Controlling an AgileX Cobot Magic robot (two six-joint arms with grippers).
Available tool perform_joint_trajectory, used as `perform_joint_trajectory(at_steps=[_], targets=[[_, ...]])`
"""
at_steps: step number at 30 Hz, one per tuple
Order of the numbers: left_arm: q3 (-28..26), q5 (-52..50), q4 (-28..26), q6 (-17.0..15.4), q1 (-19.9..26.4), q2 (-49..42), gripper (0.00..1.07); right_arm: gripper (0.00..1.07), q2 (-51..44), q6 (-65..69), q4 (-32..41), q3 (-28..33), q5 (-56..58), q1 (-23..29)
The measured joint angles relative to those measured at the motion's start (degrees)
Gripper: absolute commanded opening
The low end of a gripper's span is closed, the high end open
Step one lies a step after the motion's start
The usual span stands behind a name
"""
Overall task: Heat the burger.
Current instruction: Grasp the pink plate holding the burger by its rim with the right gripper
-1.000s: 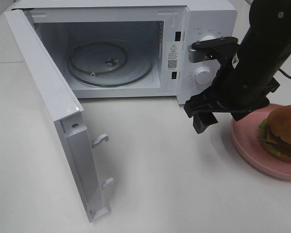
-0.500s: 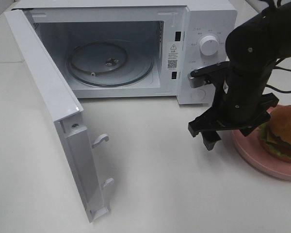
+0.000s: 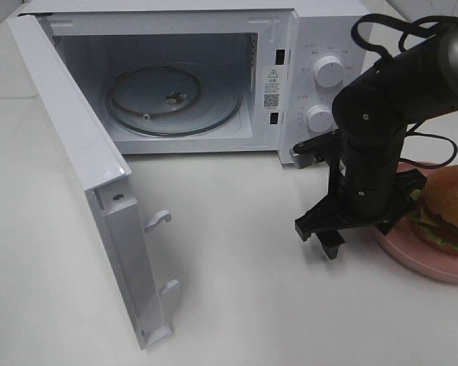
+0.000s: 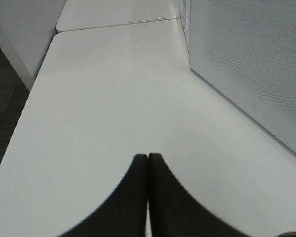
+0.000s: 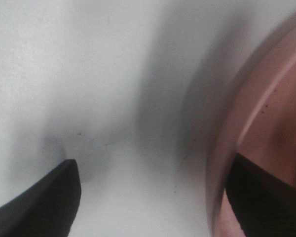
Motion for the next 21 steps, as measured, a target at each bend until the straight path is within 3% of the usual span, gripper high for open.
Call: perform_joint_trajectory(at_steps=[4,5,6,7,9,10,11,12,13,14,18,21], targets=[[0.00,0.00,0.00,0.00,0.00,0.00,0.00,0.72,1.20,-0.06,-0.11,-0.11,-0.06,0.00],[0.00,0.00,0.00,0.00,0.00,0.00,0.00,0.63,1.26,-0.11,-0.23,-0.11,-0.17,0.00],[0.00,0.00,0.00,0.00,0.00,0.00,0.00,0.63,1.26,-0.11,-0.23,-0.11,-0.17,0.00],[0.00,0.00,0.00,0.00,0.00,0.00,0.00,0.53,1.38,-0.23,-0.46,-0.11,-0.06,0.00],[0.00,0.00,0.00,0.00,0.00,0.00,0.00,0.53,1.38,-0.23,-0.46,-0.11,-0.06,0.00],[0.00,0.00,0.00,0.00,0.00,0.00,0.00,0.42,1.66,-0.34,-1.32,-0.11,0.40,-0.06],[0.00,0.00,0.00,0.00,0.00,0.00,0.00,0.42,1.66,-0.34,-1.32,-0.11,0.40,-0.06],[0.00,0.00,0.00,0.00,0.00,0.00,0.00,0.29,1.66,-0.40,-1.55,-0.11,0.52,-0.06],[0.00,0.00,0.00,0.00,0.00,0.00,0.00,0.29,1.66,-0.40,-1.55,-0.11,0.52,-0.06],[0.00,0.00,0.00,0.00,0.00,0.00,0.00,0.09,1.66,-0.46,-2.81,-0.11,0.69,-0.06],[0.00,0.00,0.00,0.00,0.00,0.00,0.00,0.00,1.66,-0.52,-3.72,-0.17,1.09,-0.06],[0.00,0.00,0.00,0.00,0.00,0.00,0.00,0.00,1.66,-0.86,-3.72,-0.34,1.38,-0.06]])
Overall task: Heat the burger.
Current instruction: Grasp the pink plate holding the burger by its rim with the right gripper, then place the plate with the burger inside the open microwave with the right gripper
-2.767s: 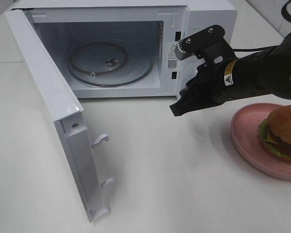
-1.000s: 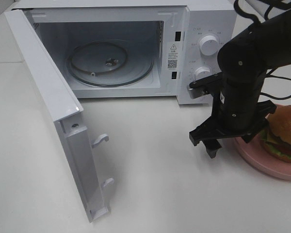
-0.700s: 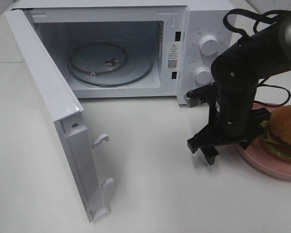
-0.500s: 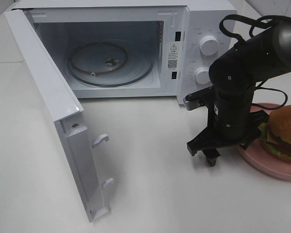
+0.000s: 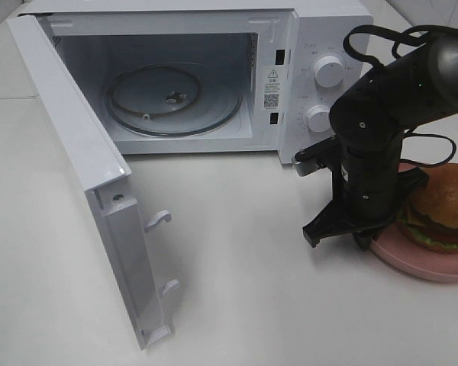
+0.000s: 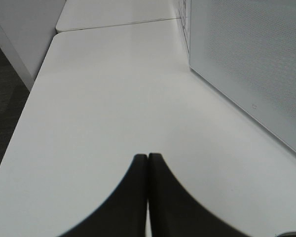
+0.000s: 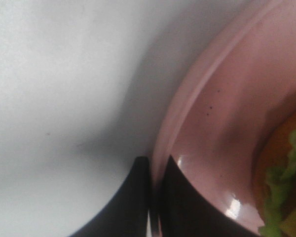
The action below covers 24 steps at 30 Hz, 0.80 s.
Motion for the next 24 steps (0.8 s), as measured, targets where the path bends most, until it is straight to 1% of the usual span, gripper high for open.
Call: perform_joint_trajectory(at_steps=[10,14,17,19,20,21,22,23,24], targets=[[0.00,0.00,0.00,0.00,0.00,0.00,0.00,0.00,-1.26,-1.95,0.40,0.40,0.00,0.00],[0.00,0.00,0.00,0.00,0.00,0.00,0.00,0.00,-4.35,-5.44,1.26,2.64,-0.52,0.06],[0.00,0.00,0.00,0.00,0.00,0.00,0.00,0.00,-5.04,-6.19,1.38,3.15,-0.52,0.29],[0.00,0.00,0.00,0.00,0.00,0.00,0.00,0.00,-6.19,-7.45,1.43,4.13,-0.57,1.03],[0.00,0.00,0.00,0.00,0.00,0.00,0.00,0.00,-7.05,-8.31,1.09,5.04,-0.57,2.58],[0.00,0.00,0.00,0.00,0.00,0.00,0.00,0.00,-7.05,-8.31,1.09,5.04,-0.57,2.58],[0.00,0.00,0.00,0.00,0.00,0.00,0.00,0.00,-7.62,-8.65,0.69,6.02,-0.86,4.30],[0.00,0.00,0.00,0.00,0.00,0.00,0.00,0.00,-7.62,-8.65,0.69,6.02,-0.86,4.30],[0.00,0.00,0.00,0.00,0.00,0.00,0.00,0.00,-8.31,-8.71,-0.11,7.05,-1.09,6.07]])
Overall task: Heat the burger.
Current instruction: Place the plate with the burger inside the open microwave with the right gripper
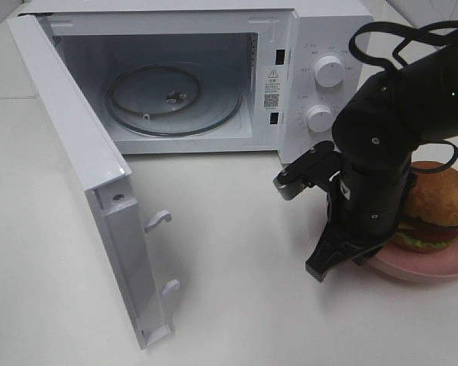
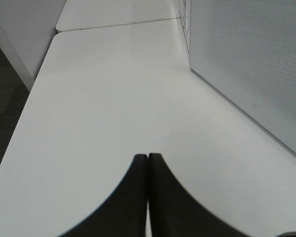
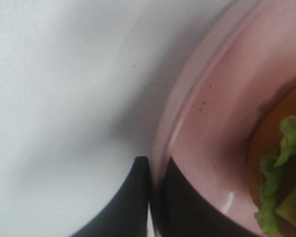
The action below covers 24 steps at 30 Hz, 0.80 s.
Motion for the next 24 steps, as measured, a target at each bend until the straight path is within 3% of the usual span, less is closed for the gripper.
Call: perform_joint_trajectory(at_steps=[8,15,24], targets=[[0.00,0.00,0.00,0.00,0.00,0.00,0.00,0.00,-4.30,-0.52,-2.01,3.90,0.52,7.73],[0.00,0.00,0.00,0.00,0.00,0.00,0.00,0.00,-6.65,-1.03,-2.86,3.95,2.29,11.40],[0.00,0.00,0.00,0.00,0.00,0.00,0.00,0.00,-11.34,-12.83,-1.09,3.95,3.04,18.56]])
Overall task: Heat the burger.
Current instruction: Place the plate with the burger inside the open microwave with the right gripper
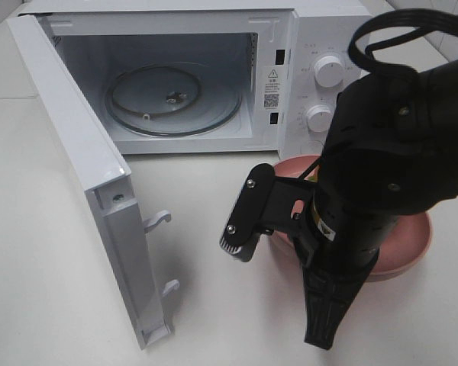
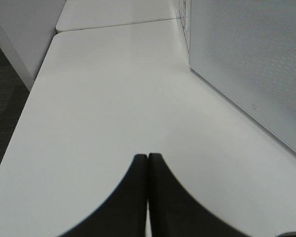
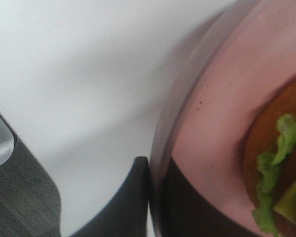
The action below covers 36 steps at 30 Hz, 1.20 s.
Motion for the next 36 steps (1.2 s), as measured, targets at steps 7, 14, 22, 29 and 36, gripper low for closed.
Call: perform_joint_trajectory(at_steps=[7,14,22,29,36], targets=[[0.00,0.00,0.00,0.00,0.00,0.00,0.00,0.00,-0.63,-12.49,1.72,0.00,-0.86,1.15],[0.00,0.00,0.00,0.00,0.00,0.00,0.00,0.00,-0.63,-23.43,1.60,0.00,-5.21,1.15],[0.00,0.00,0.00,0.00,0.00,0.00,0.00,0.00,-0.63,-34.55,1.55,0.00,-9.11,1.15],[0.00,0.00,0.00,0.00,0.00,0.00,0.00,0.00,-0.63,-36.50,1.03,0.00,-11.52,1.15],[0.00,0.00,0.00,0.00,0.00,0.00,0.00,0.00,-0.63,-45.49,0.80,0.00,-16.67,1.03]])
